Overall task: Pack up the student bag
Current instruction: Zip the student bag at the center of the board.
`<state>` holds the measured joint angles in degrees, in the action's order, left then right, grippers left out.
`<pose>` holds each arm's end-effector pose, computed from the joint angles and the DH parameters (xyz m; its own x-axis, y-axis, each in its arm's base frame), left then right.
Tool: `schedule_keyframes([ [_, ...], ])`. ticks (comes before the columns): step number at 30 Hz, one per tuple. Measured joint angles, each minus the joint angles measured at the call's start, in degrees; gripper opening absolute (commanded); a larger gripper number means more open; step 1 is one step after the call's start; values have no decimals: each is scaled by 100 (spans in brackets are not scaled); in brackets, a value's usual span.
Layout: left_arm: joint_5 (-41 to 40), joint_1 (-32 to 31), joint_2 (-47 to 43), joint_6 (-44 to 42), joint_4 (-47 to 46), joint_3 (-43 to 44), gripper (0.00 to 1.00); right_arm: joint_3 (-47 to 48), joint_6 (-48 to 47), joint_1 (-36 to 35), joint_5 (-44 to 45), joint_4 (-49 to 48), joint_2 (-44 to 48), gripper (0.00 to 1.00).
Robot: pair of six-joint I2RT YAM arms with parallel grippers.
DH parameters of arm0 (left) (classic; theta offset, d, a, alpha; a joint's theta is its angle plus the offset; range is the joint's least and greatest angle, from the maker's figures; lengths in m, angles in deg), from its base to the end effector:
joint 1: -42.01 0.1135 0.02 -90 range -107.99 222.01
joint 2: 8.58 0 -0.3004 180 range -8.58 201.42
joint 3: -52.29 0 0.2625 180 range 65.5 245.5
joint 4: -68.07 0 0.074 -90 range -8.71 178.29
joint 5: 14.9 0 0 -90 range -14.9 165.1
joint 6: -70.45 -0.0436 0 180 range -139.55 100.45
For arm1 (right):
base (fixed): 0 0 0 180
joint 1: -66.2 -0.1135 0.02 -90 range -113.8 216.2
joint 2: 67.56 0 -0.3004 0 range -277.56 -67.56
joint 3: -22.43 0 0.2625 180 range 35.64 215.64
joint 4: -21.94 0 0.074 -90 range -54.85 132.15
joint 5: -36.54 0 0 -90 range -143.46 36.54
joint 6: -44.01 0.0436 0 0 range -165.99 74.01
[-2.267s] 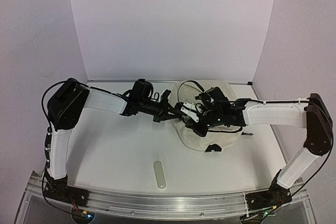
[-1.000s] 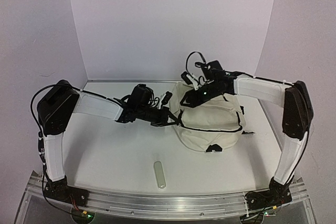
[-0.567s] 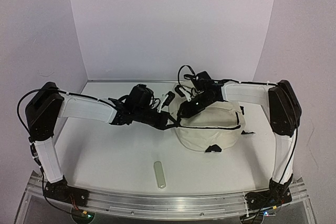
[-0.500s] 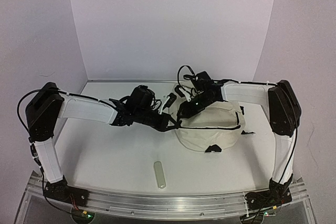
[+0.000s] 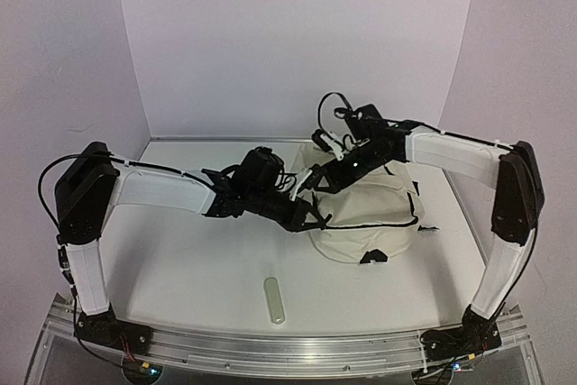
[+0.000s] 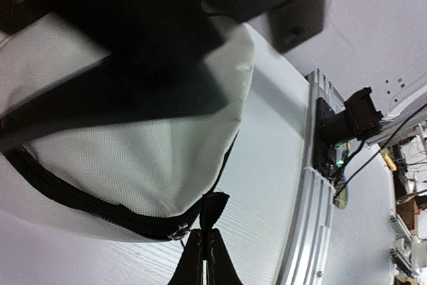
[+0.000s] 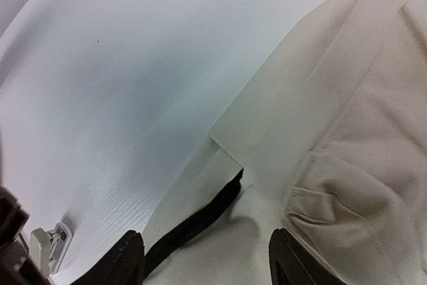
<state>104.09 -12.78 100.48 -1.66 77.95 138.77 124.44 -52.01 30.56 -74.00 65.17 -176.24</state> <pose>0.2451 -0.3840 0.2365 -0.5865 0.3650 -0.7231 0.8094 0.2967 -0.5067 0.3575 0.2752 0.2798 -0.5417 -0.5093 -0.6687 -0.7905 0.5791 0.1993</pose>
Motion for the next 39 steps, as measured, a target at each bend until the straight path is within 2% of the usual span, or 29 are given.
schedule_keyframes([
  [7,587,482,94,613,-118,114,0,-666,-293,200,-27,237,1604,60],
  [15,889,579,216,807,93,445,5,-1980,-581,184,-706,520,2171,62],
  [17,981,564,216,765,111,473,14,-2213,-684,184,-824,625,2172,62],
  [20,1116,561,213,680,285,473,41,-2391,-862,171,-933,641,2172,60],
  [21,1153,566,200,628,372,472,47,-2438,-914,155,-941,617,2174,59],
  [26,1187,865,-252,869,324,-54,66,-2558,-1104,112,-888,488,2174,53],
  [29,800,1343,-608,1151,376,-311,69,-2559,-1180,29,-737,376,2178,53],
  [33,26,1707,-602,1269,820,-54,69,-2559,-1292,-242,-386,290,2183,53],
  [35,-243,1697,-467,1280,1096,189,69,-2559,-1371,-399,-174,264,2183,49],
  [39,-478,1581,-80,1285,1512,674,66,-2623,-1516,-592,189,201,2183,35],
])
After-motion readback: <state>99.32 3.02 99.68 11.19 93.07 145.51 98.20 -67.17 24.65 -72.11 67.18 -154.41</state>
